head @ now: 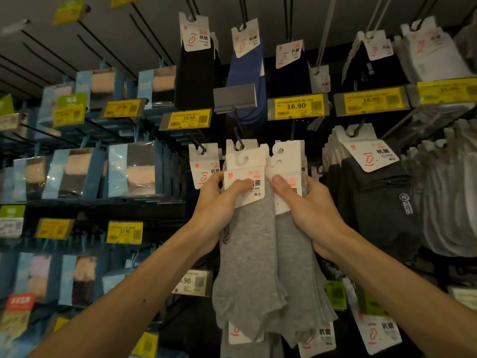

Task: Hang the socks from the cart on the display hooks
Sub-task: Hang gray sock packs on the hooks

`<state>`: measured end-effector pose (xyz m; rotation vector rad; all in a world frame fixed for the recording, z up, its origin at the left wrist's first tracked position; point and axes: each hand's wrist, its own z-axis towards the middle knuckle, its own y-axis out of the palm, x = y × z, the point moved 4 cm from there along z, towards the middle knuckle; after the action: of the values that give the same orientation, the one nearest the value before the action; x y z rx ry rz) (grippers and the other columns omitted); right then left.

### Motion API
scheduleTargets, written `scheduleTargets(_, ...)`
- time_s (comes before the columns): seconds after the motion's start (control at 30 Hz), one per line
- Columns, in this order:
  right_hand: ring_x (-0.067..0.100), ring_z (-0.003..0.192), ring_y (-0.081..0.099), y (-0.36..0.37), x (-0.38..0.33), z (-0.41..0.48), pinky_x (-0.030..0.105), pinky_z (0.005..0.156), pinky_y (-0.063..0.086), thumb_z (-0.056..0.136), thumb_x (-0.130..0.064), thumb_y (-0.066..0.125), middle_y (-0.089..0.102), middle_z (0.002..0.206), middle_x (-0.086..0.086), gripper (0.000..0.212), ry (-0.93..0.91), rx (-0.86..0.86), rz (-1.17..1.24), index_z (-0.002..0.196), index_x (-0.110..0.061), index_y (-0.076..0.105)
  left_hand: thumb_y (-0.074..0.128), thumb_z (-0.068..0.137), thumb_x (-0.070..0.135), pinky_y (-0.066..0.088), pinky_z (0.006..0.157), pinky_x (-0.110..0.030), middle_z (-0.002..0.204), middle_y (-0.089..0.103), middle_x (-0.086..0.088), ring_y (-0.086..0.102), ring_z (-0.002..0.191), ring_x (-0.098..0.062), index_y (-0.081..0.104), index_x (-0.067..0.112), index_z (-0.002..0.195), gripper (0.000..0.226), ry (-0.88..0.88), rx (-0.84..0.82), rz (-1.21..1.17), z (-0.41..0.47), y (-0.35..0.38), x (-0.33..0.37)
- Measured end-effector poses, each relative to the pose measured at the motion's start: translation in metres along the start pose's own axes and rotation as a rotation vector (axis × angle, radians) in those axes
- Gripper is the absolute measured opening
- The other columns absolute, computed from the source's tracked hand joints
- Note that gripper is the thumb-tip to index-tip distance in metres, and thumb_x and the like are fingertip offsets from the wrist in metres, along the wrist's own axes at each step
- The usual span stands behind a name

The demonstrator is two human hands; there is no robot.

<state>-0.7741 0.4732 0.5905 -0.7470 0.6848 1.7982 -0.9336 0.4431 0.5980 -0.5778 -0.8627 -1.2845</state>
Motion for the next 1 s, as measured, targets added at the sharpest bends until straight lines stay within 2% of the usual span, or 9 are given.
scheduleTargets(0.17, 0.002, 0.089, 0.072, -0.005, 0.003, 0.004, 0.015, 0.067, 0.057, 0.093, -0.026, 0.067, 0.074, 0.103, -0.01, 0.024, -0.009, 0.064, -0.07, 0.117, -0.024, 0.064, 0.065, 0.092, 0.017, 0.057, 0.072, -0.028, 0.112, 0.064, 0.007, 0.068, 0.094, -0.01, 0.04, 0.043, 0.137, 0.058, 0.072, 0.049, 0.036, 0.008, -0.004, -0.002)
scheduleTargets(0.27, 0.002, 0.086, 0.073, -0.01, -0.001, 0.007, 0.016, 0.064, 0.057, 0.092, -0.027, 0.068, 0.075, 0.103, -0.007, 0.027, -0.038, 0.103, -0.088, 0.118, -0.022, 0.063, 0.06, 0.095, 0.014, 0.055, 0.065, -0.017, 0.116, 0.056, 0.016, 0.066, 0.088, 0.0, 0.053, 0.041, 0.132, 0.046, 0.224, 0.078, 0.161, 0.014, -0.009, 0.006)
scheduleTargets(0.33, 0.002, 0.086, 0.073, -0.012, -0.005, 0.008, 0.015, 0.065, 0.057, 0.092, -0.027, 0.068, 0.075, 0.104, -0.007, 0.027, -0.065, 0.116, -0.107, 0.119, -0.022, 0.063, 0.061, 0.097, 0.02, 0.057, 0.071, -0.019, 0.116, 0.058, 0.016, 0.066, 0.086, 0.005, 0.062, 0.036, 0.126, 0.033, 0.315, 0.121, 0.234, 0.02, -0.012, 0.011)
scheduleTargets(0.43, 0.003, 0.088, 0.072, -0.014, -0.009, 0.01, 0.015, 0.065, 0.057, 0.092, -0.028, 0.068, 0.074, 0.106, -0.007, 0.031, -0.083, 0.121, -0.131, 0.122, -0.022, 0.061, 0.063, 0.097, 0.026, 0.059, 0.076, -0.022, 0.11, 0.063, 0.016, 0.067, 0.089, 0.004, 0.063, 0.031, 0.127, 0.031, 0.426, 0.147, 0.301, 0.029, -0.013, 0.02)
scheduleTargets(0.53, 0.004, 0.088, 0.073, -0.015, -0.01, 0.011, 0.017, 0.066, 0.057, 0.092, -0.03, 0.068, 0.074, 0.106, -0.007, 0.033, -0.082, 0.129, -0.15, 0.122, -0.021, 0.061, 0.061, 0.098, 0.027, 0.052, 0.07, -0.011, 0.109, 0.063, 0.016, 0.064, 0.087, 0.01, 0.061, 0.027, 0.132, 0.034, 0.488, 0.165, 0.37, 0.041, -0.01, 0.027)
scheduleTargets(0.7, 0.003, 0.086, 0.073, -0.017, -0.01, 0.012, 0.021, 0.071, 0.058, 0.09, -0.034, 0.069, 0.075, 0.104, -0.008, 0.032, -0.087, 0.136, -0.197, 0.119, -0.02, 0.062, 0.059, 0.098, 0.033, 0.052, 0.098, -0.029, 0.134, 0.057, 0.007, 0.059, 0.113, -0.008, 0.057, 0.032, 0.136, 0.038, 0.517, 0.174, 0.474, 0.061, -0.004, 0.029)
scheduleTargets(0.8, 0.003, 0.085, 0.073, -0.02, -0.01, 0.013, 0.02, 0.07, 0.057, 0.09, -0.034, 0.069, 0.075, 0.101, -0.008, 0.029, -0.086, 0.139, -0.2, 0.115, -0.021, 0.062, 0.059, 0.099, 0.03, 0.053, 0.095, -0.025, 0.134, 0.056, 0.007, 0.058, 0.112, -0.004, 0.054, 0.028, 0.138, 0.04, 0.552, 0.184, 0.479, 0.067, 0.0, 0.034)
scheduleTargets(0.87, 0.003, 0.085, 0.073, -0.021, -0.01, 0.012, 0.021, 0.07, 0.057, 0.09, -0.034, 0.069, 0.075, 0.101, -0.008, 0.028, -0.084, 0.141, -0.202, 0.114, -0.021, 0.062, 0.06, 0.099, 0.025, 0.052, 0.085, -0.012, 0.124, 0.058, 0.013, 0.059, 0.101, 0.008, 0.049, 0.026, 0.14, 0.043, 0.546, 0.173, 0.463, 0.068, 0.001, 0.034)
scheduleTargets(1.0, 0.003, 0.086, 0.073, -0.024, -0.011, 0.012, 0.022, 0.072, 0.058, 0.09, -0.034, 0.069, 0.075, 0.101, -0.008, 0.029, -0.079, 0.134, -0.199, 0.115, -0.021, 0.063, 0.061, 0.098, 0.025, 0.052, 0.08, -0.015, 0.113, 0.05, 0.018, 0.057, 0.091, 0.008, 0.041, 0.031, 0.146, 0.052, 0.44, 0.119, 0.462, 0.074, -0.001, 0.021)
